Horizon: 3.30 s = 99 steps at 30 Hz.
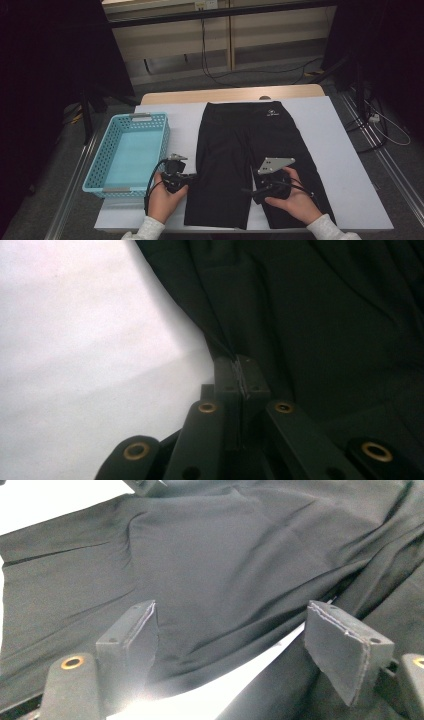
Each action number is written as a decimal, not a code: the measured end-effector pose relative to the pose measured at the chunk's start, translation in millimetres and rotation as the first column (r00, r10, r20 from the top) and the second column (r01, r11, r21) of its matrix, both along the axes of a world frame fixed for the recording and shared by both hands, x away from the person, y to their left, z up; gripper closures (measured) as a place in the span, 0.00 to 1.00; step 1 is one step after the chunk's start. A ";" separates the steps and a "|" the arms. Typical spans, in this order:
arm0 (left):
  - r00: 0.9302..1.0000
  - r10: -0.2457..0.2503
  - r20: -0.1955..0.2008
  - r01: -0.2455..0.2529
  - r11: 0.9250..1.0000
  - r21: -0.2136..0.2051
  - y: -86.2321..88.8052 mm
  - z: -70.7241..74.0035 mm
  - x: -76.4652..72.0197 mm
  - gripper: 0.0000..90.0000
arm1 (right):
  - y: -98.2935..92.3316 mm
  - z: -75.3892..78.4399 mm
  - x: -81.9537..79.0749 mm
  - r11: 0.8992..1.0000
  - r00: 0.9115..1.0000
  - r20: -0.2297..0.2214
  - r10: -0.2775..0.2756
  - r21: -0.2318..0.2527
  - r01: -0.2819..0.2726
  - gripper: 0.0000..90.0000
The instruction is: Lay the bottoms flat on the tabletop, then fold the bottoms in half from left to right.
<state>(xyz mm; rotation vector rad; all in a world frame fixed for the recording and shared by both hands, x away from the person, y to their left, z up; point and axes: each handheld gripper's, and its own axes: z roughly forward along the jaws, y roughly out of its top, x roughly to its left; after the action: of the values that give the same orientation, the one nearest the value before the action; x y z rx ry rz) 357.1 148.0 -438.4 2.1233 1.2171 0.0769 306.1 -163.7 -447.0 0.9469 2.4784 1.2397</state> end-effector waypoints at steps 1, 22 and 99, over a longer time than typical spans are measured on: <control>1.000 0.005 0.002 -0.005 1.000 -0.003 0.7 -0.2 0.2 0.99 | -0.1 0.0 0.0 1.000 1.000 -0.001 -0.001 0.000 0.001 0.25; 0.998 0.015 0.062 -0.015 1.000 -0.007 -12.0 -7.4 -1.8 0.74 | 4.4 -2.8 -0.3 0.999 0.999 -0.022 0.031 -0.009 -0.031 0.25; 0.995 -0.054 0.084 0.061 0.995 -0.081 -43.0 23.2 -7.4 0.99 | -8.4 14.7 38.0 0.943 0.940 0.080 -0.330 0.077 0.325 0.12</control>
<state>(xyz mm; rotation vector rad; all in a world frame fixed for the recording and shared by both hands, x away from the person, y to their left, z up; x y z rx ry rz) 349.8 105.0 -415.2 2.0613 1.0920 0.0853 344.1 -172.1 -432.3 1.2288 2.1118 1.2224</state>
